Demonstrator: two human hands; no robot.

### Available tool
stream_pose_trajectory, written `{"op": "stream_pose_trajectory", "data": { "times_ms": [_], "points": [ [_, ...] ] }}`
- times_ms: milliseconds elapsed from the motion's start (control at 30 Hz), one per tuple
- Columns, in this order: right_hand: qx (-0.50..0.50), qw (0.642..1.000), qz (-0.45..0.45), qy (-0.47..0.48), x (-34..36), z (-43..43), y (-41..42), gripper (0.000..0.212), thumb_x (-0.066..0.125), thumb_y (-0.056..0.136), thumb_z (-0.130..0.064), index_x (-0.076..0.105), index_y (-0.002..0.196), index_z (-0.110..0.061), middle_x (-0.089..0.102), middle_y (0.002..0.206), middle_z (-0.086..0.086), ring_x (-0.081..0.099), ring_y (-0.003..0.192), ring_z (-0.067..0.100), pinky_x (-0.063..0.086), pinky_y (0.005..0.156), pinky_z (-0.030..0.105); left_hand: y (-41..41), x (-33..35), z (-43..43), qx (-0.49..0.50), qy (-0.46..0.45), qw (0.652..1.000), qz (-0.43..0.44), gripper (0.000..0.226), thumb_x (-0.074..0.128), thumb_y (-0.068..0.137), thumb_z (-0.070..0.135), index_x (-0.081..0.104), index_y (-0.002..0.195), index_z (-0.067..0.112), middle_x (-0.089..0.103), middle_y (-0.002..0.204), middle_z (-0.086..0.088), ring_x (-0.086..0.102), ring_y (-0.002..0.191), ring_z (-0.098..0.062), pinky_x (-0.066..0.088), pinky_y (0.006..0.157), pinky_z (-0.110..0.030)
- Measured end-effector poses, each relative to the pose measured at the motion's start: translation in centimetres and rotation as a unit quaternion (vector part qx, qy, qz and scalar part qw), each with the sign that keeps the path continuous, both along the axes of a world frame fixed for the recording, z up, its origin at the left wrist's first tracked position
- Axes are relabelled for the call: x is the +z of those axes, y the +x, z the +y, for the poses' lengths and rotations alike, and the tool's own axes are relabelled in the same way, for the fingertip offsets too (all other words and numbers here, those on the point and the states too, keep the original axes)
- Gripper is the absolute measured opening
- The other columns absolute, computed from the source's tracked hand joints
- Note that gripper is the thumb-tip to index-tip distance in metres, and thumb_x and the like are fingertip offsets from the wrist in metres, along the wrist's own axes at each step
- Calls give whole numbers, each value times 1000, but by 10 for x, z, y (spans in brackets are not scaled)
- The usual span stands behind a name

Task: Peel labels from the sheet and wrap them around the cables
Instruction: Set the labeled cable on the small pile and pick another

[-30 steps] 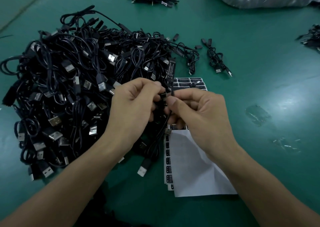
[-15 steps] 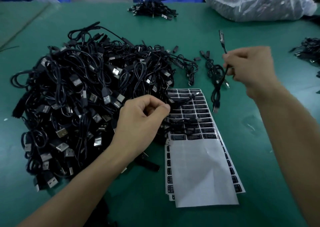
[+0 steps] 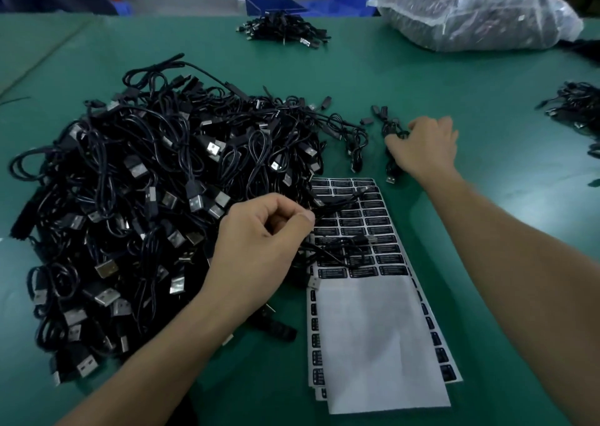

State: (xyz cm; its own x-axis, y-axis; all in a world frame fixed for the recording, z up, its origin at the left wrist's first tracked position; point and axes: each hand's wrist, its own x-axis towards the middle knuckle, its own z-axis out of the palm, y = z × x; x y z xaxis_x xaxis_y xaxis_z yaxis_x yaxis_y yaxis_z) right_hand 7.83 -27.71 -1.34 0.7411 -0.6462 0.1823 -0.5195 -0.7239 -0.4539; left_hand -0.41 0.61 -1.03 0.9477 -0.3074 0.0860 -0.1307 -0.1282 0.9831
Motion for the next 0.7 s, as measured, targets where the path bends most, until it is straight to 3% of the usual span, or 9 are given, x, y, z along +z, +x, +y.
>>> {"op": "stream_pose_trajectory", "data": {
  "times_ms": [100,233,333,500,600,700],
  "points": [
    [11,1000,2,4,-9,3,-17,52,63,88,-39,58,126,-5,47,132,25,43,123,44,39,102,45,0,0,-1,2,2,1000,-2,19,69,88,24,70,71,18,44,49,10,34,38,-2,29,40,-11],
    [77,997,-24,-18,-13,6,-22,44,60,91,-30,64,128,-8,68,104,23,56,110,39,44,99,42,-1,1,-2,7,21,1000,-18,19,70,88,23,70,70,18,46,51,8,36,43,-3,32,42,-12],
    [69,996,-54,-25,-9,8,-20,28,57,90,-15,68,112,-1,70,87,20,55,87,37,48,86,42,-1,2,-1,3,29,999,-21,19,70,89,24,70,71,18,48,54,4,38,45,-5,34,44,-13],
    [-5,996,-72,43,-6,2,-11,23,55,84,-10,64,78,10,55,66,15,48,76,39,40,61,39,-1,2,-1,0,22,1000,-17,19,70,90,23,70,71,18,50,56,3,39,46,-5,36,44,-14],
    [-29,992,-91,84,-2,0,-8,18,57,85,-12,69,81,0,60,81,15,52,92,41,40,67,35,-1,1,-1,1,20,1000,-18,19,70,91,21,70,72,17,49,54,5,38,45,-3,35,44,-13],
    [3,995,-81,57,-1,5,-10,25,59,91,-16,72,110,-7,69,111,18,56,113,37,48,93,38,-2,1,-1,3,24,999,-22,19,70,91,21,70,72,17,49,54,5,37,45,-3,35,44,-13]
  ]
}}
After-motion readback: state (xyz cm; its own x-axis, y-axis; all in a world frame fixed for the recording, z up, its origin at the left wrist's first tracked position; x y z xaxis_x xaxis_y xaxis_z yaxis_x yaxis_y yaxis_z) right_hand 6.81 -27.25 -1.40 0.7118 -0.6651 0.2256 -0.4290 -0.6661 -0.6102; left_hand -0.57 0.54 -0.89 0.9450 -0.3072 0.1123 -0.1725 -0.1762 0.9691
